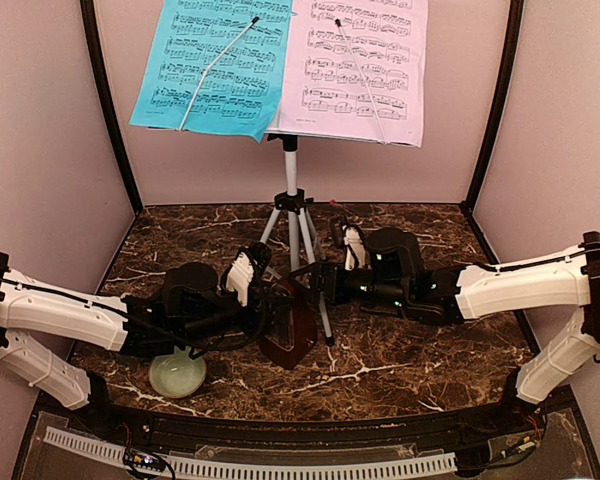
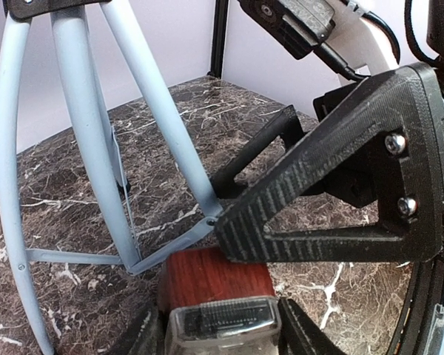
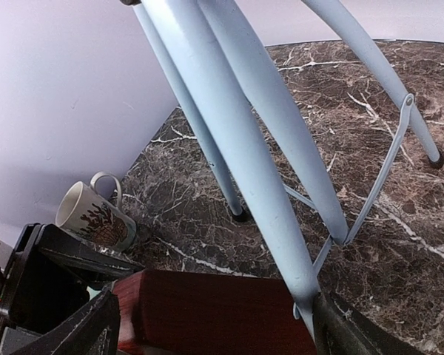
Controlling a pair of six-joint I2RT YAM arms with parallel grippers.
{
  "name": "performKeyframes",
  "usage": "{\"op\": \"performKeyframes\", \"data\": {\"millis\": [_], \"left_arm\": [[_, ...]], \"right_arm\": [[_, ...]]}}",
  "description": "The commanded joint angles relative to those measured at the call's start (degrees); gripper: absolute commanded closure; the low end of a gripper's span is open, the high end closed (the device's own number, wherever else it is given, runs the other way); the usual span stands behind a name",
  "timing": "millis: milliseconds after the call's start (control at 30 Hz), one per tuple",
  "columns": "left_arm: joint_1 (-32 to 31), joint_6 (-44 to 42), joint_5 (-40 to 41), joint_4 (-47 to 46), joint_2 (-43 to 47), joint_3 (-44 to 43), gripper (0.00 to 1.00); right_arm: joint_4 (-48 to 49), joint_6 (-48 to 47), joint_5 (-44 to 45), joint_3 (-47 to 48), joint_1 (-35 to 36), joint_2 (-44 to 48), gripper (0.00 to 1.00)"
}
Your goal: Set up the instrument practice props
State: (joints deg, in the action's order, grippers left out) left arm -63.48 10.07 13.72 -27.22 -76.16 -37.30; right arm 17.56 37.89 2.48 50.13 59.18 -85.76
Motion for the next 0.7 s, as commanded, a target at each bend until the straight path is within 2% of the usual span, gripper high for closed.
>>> {"op": "performKeyframes", "data": {"millis": [0,133,267,667], "left_arm": [[0.4,-0.5,-0.8,-1.0,0.1,-1.0,0.51],[0.4,-0.4,-0.8,-0.9,0.8,-0.2,0.55],[0.4,-0.6,-1.3,-1.0,1.2,0.3,0.59],[0.4,-1.5,-2.3,-1.2,1.4,0.5,0.65]], "right_arm": [[0.8,0.1,1.1,-1.1,0.2,3.7,0.1],[-1.0,-0.6,2.7,-1.8,0.2,7.2,0.12],[-1.3,-0.4,1.8,-1.3,0.5,8.6,0.19],[0.4,2.3,-2.2,2.8,0.9,2.4,0.29]]}}
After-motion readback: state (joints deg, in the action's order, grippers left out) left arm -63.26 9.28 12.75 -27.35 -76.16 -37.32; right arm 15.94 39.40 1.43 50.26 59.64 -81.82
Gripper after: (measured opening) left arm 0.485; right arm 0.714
